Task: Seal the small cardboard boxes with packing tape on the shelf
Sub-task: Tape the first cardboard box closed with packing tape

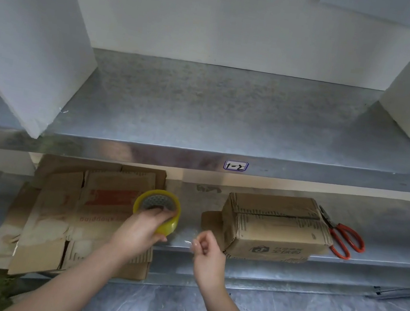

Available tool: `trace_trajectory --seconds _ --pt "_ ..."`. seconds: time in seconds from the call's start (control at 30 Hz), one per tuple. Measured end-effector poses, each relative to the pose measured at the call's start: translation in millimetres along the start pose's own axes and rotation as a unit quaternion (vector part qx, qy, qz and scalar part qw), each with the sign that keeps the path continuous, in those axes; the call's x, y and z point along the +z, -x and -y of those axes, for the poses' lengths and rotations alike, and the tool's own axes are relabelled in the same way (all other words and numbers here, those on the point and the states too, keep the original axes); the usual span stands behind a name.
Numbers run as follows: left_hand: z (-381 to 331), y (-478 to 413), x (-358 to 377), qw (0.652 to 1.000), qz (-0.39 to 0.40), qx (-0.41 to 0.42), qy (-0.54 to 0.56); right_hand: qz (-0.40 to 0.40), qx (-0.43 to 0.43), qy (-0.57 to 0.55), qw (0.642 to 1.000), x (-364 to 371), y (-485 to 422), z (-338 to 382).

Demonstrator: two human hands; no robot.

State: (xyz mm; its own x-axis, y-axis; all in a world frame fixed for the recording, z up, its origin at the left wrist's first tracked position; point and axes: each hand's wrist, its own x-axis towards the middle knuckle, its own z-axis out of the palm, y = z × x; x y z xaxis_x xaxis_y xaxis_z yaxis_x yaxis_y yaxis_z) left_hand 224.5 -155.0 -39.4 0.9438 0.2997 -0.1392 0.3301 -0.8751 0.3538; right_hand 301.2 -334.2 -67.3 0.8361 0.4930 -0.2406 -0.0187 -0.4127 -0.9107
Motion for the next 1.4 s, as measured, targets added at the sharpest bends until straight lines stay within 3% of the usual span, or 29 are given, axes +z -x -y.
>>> trace_trajectory --seconds 0.2,0.57,0.67,0.87,1.03,1.13,1.3,1.4 --pt "2.4 -3.4 24.1 1.000 0.017 0.005 -0.020 -0.014 0.068 0.078 0.995 9.2 -15.7 -20.2" --pt "-3.2 -22.4 38.7 0.995 0.034 0.049 -0.081 -0.015 0.013 0.330 0.944 10.6 -34.2 -25.3" --pt "-1.8 -25.9 37.9 0.994 0.043 0.051 -0.086 -0.008 0.010 0.349 0.937 9.3 -35.4 -27.8" --pt "-4.3 -20.6 33.3 0.988 -0.013 0.080 -0.128 0.005 0.000 0.365 0.931 6.7 -33.7 -30.2" --pt "-0.6 -17.3 31.6 0.991 0.010 0.042 -0.128 0.021 -0.090 0.323 0.942 -4.5 -16.1 -10.8" --pt "-6.4 -10.5 22.7 0.993 0.004 0.047 -0.109 0.047 -0.185 0.327 0.925 -17.0 0.6 9.0" --pt "-45.9 0.2 0.7 0.990 -0.128 0.061 -0.019 -0.014 -0.363 0.328 0.872 -59.5 24.2 33.6" --pt "-93.2 -1.1 -6.9 0.979 -0.182 0.089 0.033 -0.066 -0.371 0.344 0.860 -99.1 21.9 29.5"
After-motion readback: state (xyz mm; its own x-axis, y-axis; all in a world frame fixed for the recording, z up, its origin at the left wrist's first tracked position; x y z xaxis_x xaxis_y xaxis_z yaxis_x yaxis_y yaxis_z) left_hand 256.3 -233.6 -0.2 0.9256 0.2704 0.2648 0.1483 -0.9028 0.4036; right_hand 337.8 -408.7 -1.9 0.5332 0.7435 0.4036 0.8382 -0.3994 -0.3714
